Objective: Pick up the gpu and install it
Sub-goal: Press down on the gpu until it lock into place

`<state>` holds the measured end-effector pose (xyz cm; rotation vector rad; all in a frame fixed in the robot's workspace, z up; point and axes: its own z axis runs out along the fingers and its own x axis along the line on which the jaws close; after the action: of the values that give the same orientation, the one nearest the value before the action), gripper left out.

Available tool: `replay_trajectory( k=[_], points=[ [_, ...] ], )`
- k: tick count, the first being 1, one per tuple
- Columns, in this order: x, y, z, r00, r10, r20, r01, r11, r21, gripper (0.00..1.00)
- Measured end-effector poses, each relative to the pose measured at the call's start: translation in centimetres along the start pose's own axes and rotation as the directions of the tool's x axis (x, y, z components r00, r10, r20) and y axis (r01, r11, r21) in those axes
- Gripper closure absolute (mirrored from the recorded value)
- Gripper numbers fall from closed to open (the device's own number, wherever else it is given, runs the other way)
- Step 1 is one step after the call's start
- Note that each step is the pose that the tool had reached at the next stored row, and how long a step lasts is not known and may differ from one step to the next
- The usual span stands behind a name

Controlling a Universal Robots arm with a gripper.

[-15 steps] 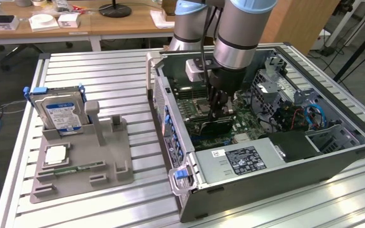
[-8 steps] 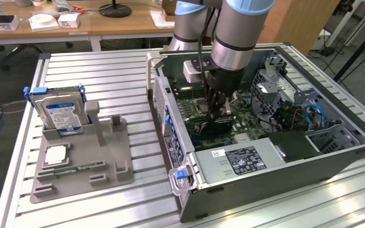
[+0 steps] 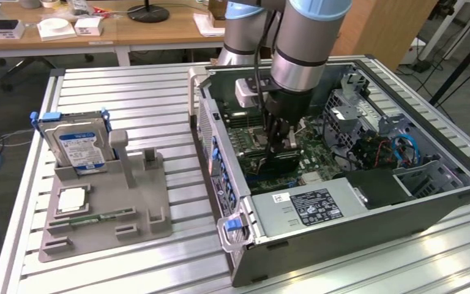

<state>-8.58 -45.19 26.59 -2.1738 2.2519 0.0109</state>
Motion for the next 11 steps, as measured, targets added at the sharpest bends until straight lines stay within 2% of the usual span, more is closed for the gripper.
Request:
replay_trajectory(
  k=[2,6,8,11],
  points=[
    [0.0,0.17,-0.50,1.0000,0.000,-0.0023,0.000,1.0000,-0.0008,0.89],
    [0.1,0.86,-0.70,1.0000,0.000,-0.0022,0.000,1.0000,-0.0025,0.89],
    [0.1,1.07,-0.74,1.0000,0.001,-0.0023,-0.001,1.0000,-0.0088,0.89],
    [0.1,1.32,-0.84,1.0000,0.001,-0.0031,-0.002,0.9997,-0.0240,0.89]
  ],
)
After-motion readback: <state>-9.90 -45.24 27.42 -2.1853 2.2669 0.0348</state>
